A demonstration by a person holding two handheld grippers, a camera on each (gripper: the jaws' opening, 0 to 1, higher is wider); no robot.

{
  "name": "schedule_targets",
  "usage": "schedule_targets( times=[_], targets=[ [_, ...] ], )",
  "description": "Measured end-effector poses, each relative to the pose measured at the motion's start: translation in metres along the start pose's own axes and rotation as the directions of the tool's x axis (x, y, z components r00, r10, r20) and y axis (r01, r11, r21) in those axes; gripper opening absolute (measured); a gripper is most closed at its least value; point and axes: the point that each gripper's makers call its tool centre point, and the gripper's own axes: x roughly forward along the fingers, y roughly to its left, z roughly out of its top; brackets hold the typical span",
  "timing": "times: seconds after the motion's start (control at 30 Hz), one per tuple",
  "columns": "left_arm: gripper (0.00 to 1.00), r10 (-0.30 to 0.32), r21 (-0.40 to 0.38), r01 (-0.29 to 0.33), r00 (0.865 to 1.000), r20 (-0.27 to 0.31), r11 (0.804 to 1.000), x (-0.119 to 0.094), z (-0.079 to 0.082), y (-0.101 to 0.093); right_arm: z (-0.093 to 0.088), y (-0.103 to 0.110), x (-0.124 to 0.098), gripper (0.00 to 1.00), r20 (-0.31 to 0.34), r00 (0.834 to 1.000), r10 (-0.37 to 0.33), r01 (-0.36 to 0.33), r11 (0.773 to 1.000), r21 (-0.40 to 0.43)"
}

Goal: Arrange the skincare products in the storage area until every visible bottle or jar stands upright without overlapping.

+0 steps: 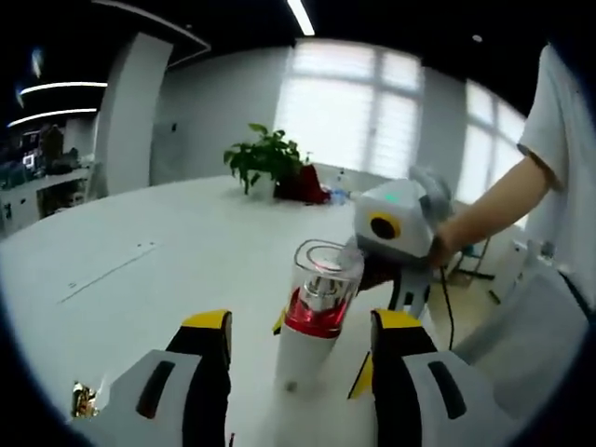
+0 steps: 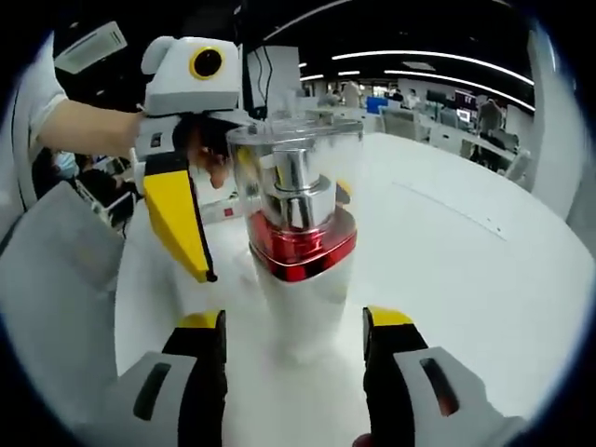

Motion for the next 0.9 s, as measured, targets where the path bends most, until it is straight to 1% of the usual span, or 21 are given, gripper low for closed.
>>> schedule_targets(
  times=[0.1,0.23,0.37,0.5,0.6,0.67,0.83,0.9],
  targets=[
    [0.59,0.035,-0.001,-0.035,0.999,0.000,0.999,-0.008,0.000,0.002,0.003,0.004,-0.002,0.68,0.002,1.000,-0.018,0.018,1.000,0.009],
    [0.64,0.071,-0.018,-0.071,0.997,-0.001,0.997,-0.018,0.000,0.003,0.003,0.007,-0.005,0.69,0.003,1.000,-0.030,0.030,0.999,0.021],
    [0.66,0.105,-0.038,-0.106,0.994,-0.014,0.994,-0.031,-0.002,0.001,0.005,0.010,-0.007,0.73,0.003,0.999,-0.044,0.044,0.999,0.032],
    [0.69,0.137,-0.050,-0.137,0.991,-0.003,0.989,-0.045,-0.001,0.000,0.009,0.018,-0.012,0.77,0.005,0.999,-0.054,0.054,0.998,0.037],
    [0.67,0.151,-0.068,-0.153,0.988,-0.022,0.986,-0.056,-0.006,-0.004,0.009,0.021,-0.014,0.80,0.008,0.998,-0.058,0.057,0.998,0.041],
    [0.70,0.167,-0.069,-0.168,0.986,-0.022,0.983,-0.062,-0.008,-0.004,0.007,0.024,-0.016,0.81,0.006,0.998,-0.060,0.060,0.997,0.051],
    [0.75,0.213,-0.102,-0.214,0.977,-0.025,0.971,-0.080,-0.016,-0.009,0.001,0.032,-0.019,0.83,-0.003,0.998,-0.068,0.068,0.996,0.060],
    [0.75,0.227,-0.118,-0.230,0.973,-0.034,0.966,-0.086,-0.019,-0.010,0.005,0.033,-0.023,0.85,0.015,0.996,-0.084,0.083,0.993,0.083]
  ],
)
